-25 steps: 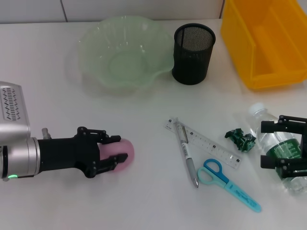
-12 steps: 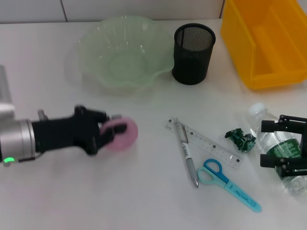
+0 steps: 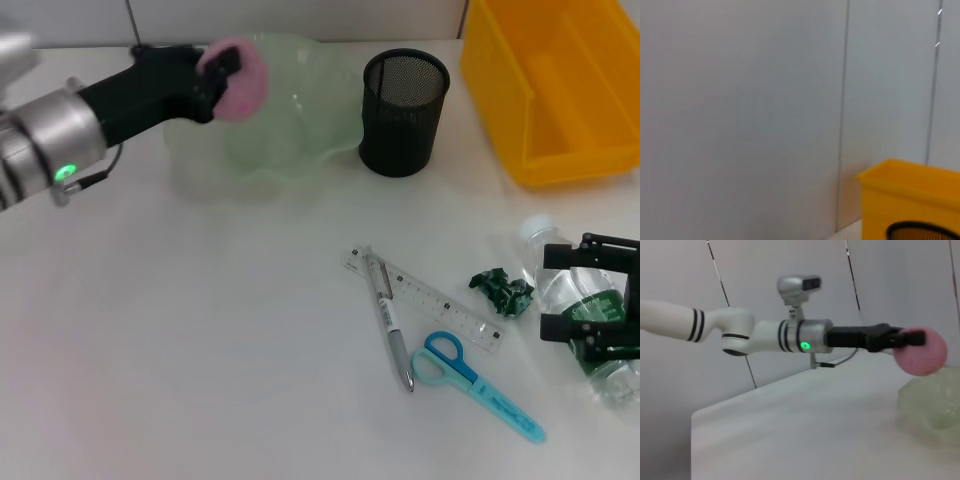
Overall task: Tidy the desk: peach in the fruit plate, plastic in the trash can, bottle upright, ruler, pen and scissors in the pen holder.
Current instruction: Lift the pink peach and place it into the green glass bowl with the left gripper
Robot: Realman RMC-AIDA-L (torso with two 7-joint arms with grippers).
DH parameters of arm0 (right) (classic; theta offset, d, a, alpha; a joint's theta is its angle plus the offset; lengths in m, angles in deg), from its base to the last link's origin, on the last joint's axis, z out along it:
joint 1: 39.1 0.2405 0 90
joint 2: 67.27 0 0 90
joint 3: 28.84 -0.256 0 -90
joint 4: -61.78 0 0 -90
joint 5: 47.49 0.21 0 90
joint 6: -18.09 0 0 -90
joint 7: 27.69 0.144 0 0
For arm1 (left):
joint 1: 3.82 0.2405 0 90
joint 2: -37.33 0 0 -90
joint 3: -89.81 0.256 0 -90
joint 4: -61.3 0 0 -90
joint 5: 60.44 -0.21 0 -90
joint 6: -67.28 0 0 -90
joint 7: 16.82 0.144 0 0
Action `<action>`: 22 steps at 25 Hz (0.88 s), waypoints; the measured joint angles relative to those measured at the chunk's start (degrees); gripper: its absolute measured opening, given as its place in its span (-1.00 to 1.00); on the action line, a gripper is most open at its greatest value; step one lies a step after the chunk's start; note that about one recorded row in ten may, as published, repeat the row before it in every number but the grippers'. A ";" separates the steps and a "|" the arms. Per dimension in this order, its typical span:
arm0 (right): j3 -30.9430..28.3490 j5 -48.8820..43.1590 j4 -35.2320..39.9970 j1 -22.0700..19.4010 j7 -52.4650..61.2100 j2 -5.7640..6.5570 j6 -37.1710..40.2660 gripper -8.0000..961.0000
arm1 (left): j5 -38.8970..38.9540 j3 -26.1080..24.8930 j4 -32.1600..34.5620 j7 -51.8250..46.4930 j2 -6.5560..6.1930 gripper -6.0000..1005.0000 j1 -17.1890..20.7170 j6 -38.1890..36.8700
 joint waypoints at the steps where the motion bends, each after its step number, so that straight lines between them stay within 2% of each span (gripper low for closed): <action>1: -0.02 0.01 -0.49 0.31 0.00 0.00 0.00 0.75 | -0.38 0.43 -2.71 1.49 0.23 -0.78 -3.10 5.28; 5: -0.04 0.01 -0.88 0.78 0.02 0.00 0.00 0.75 | -0.19 0.66 -4.98 4.00 0.64 -0.83 -5.42 9.41; 10: -0.07 0.01 -0.95 0.94 0.33 0.00 0.00 0.75 | 0.52 1.13 -6.13 4.91 0.70 -0.89 -6.17 10.28; 18: -0.25 0.00 -1.21 0.96 0.47 0.00 -0.88 0.75 | 0.70 1.12 -5.71 4.91 0.68 -0.19 -5.93 8.42; 22: -0.65 0.01 -1.74 1.03 0.61 0.01 -1.23 0.75 | 0.87 0.80 -5.27 4.91 0.66 0.05 -5.56 5.08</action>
